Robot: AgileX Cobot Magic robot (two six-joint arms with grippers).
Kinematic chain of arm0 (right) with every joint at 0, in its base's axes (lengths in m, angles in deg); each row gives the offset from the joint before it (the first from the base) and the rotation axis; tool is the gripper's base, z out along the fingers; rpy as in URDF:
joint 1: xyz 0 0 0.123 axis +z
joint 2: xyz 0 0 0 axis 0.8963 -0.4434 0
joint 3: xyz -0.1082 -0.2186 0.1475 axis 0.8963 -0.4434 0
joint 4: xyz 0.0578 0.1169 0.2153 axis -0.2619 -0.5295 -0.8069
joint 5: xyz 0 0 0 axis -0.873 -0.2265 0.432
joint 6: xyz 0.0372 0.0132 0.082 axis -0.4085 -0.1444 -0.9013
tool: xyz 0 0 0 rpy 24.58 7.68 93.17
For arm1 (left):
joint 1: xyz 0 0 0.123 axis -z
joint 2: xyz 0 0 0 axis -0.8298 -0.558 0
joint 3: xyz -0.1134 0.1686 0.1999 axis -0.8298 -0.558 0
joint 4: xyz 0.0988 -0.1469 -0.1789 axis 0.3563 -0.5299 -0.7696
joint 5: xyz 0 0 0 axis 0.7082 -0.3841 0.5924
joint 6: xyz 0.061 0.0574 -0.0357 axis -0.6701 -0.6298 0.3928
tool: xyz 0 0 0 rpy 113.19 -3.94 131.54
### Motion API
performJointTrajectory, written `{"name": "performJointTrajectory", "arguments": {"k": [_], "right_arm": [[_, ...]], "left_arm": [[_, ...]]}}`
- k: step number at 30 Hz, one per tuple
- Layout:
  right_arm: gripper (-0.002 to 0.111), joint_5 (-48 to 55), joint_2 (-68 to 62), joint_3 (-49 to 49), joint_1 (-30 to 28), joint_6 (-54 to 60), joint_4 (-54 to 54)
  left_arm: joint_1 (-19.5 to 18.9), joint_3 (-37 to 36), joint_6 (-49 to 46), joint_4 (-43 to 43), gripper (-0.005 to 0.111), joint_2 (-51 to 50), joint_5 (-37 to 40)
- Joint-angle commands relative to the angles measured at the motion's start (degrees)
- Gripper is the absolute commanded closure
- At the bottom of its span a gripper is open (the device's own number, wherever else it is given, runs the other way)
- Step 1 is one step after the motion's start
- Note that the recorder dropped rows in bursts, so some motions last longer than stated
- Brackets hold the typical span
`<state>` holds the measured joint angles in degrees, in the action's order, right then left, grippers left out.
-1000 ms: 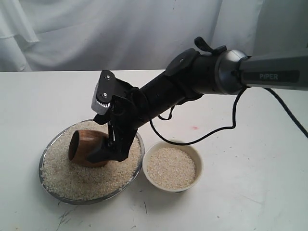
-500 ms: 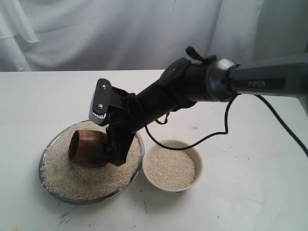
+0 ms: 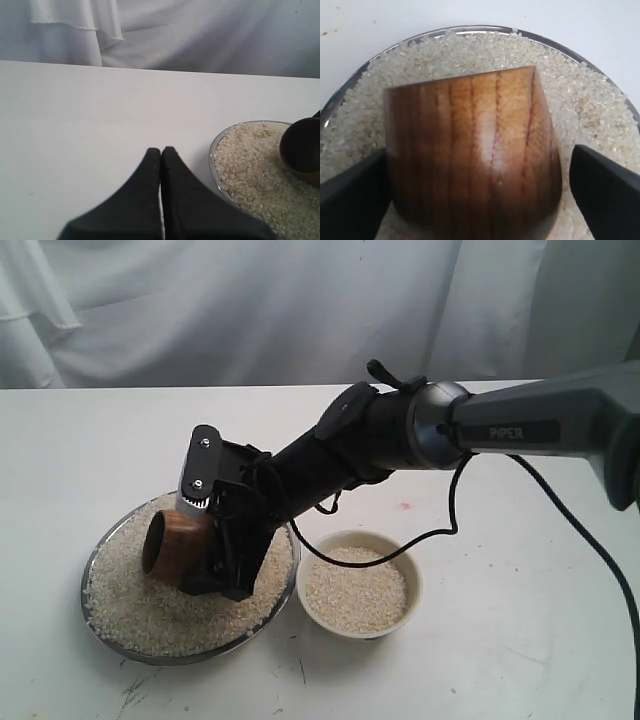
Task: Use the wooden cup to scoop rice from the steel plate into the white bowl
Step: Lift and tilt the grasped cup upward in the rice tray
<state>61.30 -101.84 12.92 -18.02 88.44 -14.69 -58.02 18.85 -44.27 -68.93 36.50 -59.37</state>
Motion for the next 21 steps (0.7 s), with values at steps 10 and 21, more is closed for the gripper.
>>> {"name": "performJointTrajectory", "arguments": {"k": [10, 21], "right_arm": [[0.024, -4.16, -0.55, 0.5, 0.93, 1.08, -0.77], [0.032, -4.16, -0.77, 0.5, 0.93, -1.34, -0.66]], "left_arm": [[-0.11, -0.28, 0.0, -0.09, 0.107, 0.24, -0.4], [-0.11, -0.28, 0.0, -0.09, 0.107, 0.24, -0.4]]}}
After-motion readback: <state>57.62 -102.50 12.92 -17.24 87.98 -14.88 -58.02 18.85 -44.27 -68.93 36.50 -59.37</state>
